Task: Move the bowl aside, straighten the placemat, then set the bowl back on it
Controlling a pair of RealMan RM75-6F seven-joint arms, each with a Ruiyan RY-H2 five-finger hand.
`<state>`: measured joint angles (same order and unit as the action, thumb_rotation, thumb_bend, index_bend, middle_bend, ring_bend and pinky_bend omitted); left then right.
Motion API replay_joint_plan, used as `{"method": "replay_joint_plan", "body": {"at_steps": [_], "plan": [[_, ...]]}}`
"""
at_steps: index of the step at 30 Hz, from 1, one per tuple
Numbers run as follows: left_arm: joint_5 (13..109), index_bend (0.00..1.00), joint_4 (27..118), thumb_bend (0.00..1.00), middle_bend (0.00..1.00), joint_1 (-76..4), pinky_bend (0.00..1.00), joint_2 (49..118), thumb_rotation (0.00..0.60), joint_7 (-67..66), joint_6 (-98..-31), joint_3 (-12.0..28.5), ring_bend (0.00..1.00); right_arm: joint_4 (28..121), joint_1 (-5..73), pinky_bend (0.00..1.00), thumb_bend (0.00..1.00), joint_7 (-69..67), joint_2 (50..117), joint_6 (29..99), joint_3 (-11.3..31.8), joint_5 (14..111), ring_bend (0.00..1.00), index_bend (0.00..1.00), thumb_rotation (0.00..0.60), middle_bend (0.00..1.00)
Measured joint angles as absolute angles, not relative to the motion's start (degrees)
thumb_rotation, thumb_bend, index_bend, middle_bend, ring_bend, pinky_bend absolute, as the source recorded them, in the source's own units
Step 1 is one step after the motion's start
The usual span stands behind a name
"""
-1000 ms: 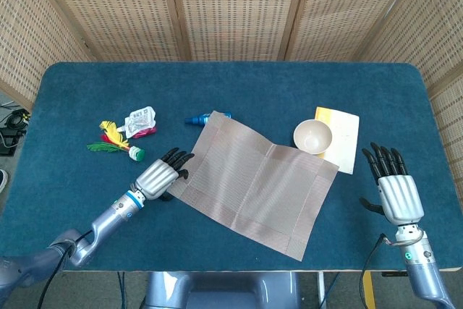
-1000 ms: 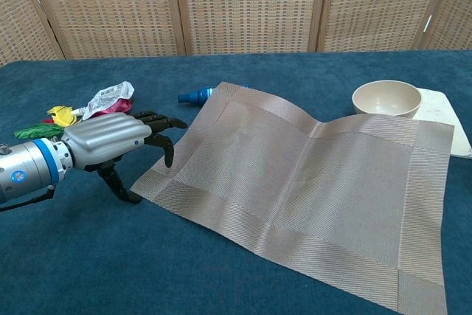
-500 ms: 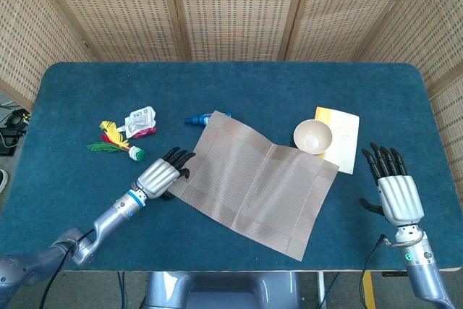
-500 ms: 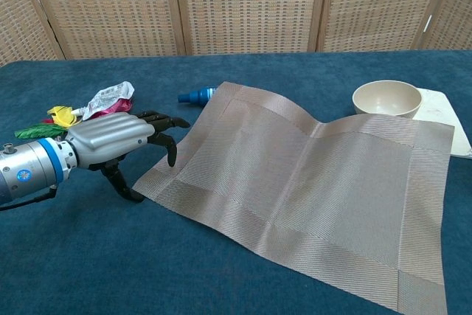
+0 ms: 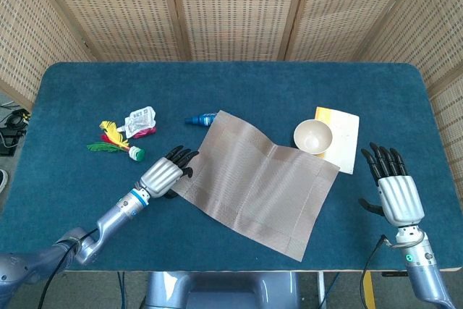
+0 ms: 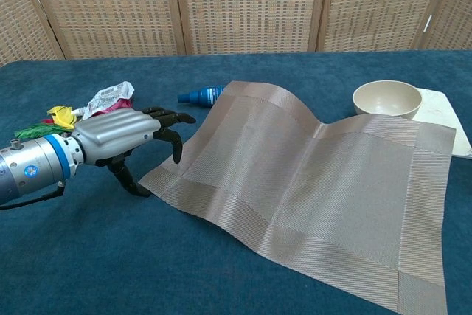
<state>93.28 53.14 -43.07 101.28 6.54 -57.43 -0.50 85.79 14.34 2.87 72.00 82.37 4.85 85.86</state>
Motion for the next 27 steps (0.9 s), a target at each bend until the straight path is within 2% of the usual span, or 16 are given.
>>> {"method": "replay_joint_plan", "body": {"at_steps": [13,17,24,27], "plan": [[91.9,0.41,53.76,0.47,0.0,-43.54,0.0,101.42,0.6,5.96,-56.74,-0.2,0.0,86.24,14.09,0.0,0.0,2.72,71.71,82.07,5.09,86.24,0.0,0.01,0.6,0.0],[91.66,0.48,53.62,0.48,0.0,-43.54,0.0,101.63,0.6,6.02,-56.81,-0.21,0.0,86.31,14.05,0.0,0.0,2.52,71.66,82.04,5.12,86.41,0.0,0.01,0.6,0.0],[91.35,0.58,53.84,0.54,0.0,-43.67,0.0,101.69,0.6,6.12,-56.64,-0.28,0.0,86.5,13.91,0.0,0.0,2.24,71.52,82.25,5.2,86.87,0.0,0.01,0.6,0.0],[91.26,0.66,54.05,0.58,0.0,-43.64,0.0,101.72,0.6,6.08,-56.82,-0.27,0.0,86.58,13.85,0.0,0.0,2.1,71.44,82.33,5.24,87.02,0.0,0.01,0.6,0.0]]}}
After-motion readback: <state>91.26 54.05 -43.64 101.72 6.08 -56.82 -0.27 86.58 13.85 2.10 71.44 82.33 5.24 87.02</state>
